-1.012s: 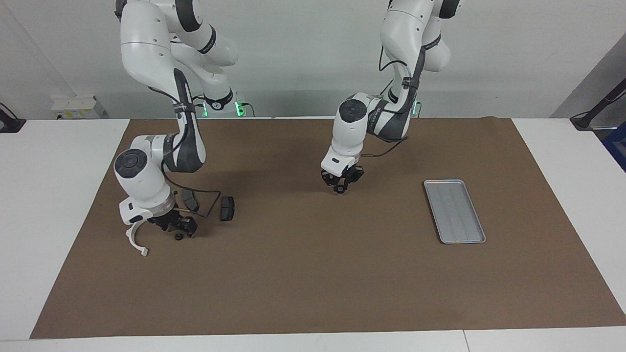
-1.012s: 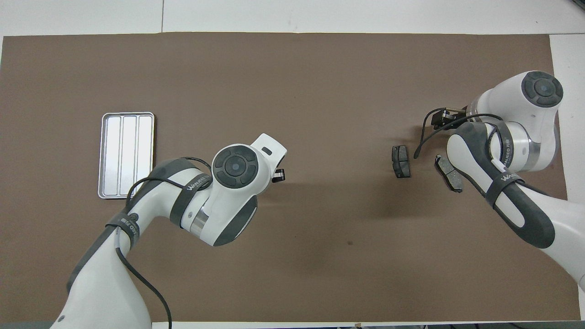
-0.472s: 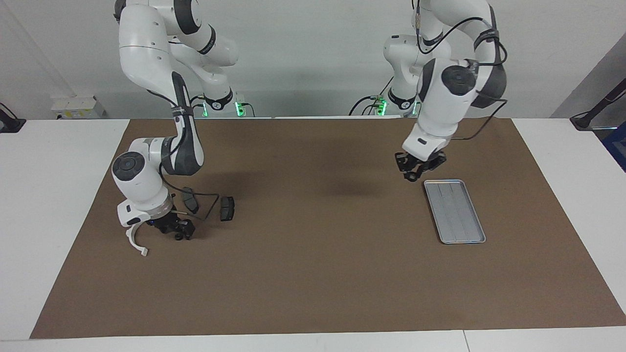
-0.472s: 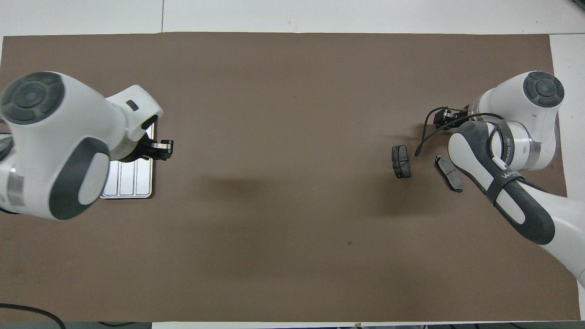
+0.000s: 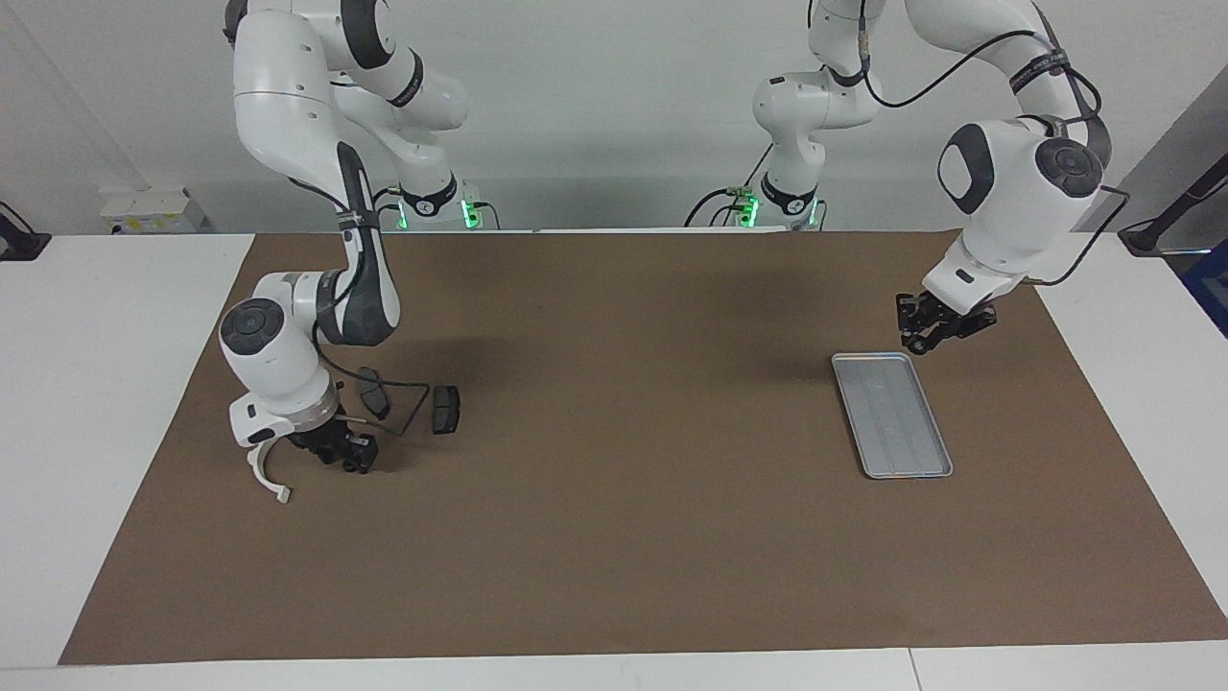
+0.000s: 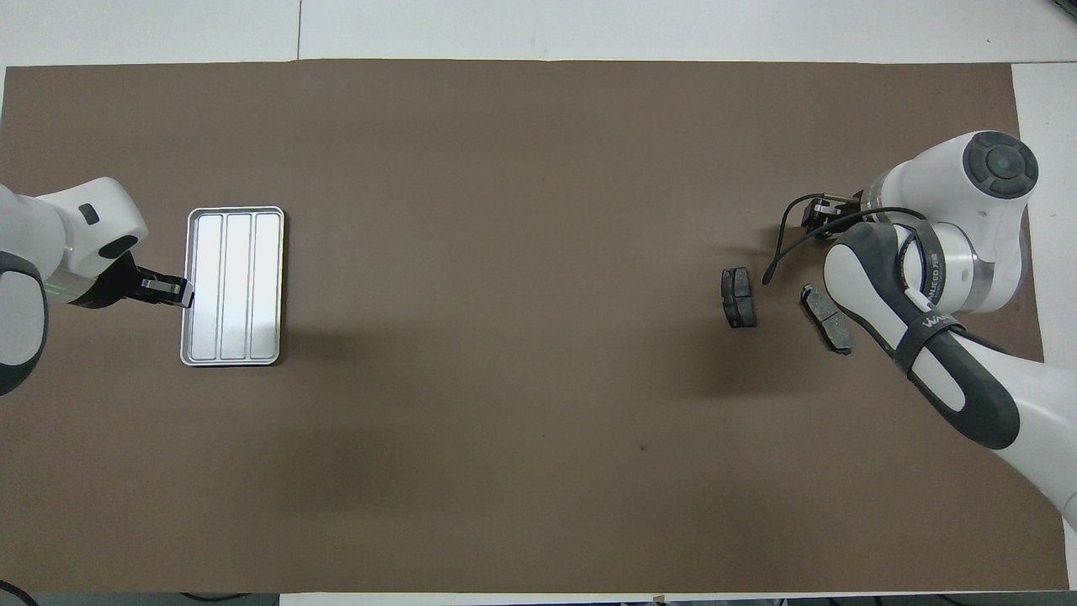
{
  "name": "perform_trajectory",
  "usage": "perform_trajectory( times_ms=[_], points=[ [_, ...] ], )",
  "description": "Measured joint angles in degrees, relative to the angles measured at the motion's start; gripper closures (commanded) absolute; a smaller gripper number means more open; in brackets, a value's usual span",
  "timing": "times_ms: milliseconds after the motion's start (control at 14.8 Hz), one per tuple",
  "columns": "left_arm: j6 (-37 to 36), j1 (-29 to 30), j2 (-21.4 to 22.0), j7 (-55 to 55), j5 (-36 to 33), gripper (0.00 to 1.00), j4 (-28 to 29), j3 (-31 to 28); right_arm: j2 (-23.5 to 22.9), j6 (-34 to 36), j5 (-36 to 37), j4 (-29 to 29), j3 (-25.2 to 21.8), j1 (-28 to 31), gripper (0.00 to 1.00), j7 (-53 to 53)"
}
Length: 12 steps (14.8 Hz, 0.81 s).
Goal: Pick bearing gear from pile to tray
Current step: 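Carry the bearing with the left gripper and lower it into the tray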
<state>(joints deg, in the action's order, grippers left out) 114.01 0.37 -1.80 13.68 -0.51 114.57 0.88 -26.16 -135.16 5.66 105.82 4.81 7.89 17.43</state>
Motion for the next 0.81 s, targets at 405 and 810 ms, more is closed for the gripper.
perform_trajectory(
  times_ms=[405,810],
  points=[
    [10.8,0.0,1.5,1.1,0.0,0.96,10.2,0.5,0.1,0.0,0.0,-0.3,0.2,0.0,0.94,0.4],
    [15.7,0.3,1.6,2.2,0.0,0.96,14.2,0.3,0.1,0.0,0.0,-0.3,0.2,0.0,1.0,0.4]
  ],
)
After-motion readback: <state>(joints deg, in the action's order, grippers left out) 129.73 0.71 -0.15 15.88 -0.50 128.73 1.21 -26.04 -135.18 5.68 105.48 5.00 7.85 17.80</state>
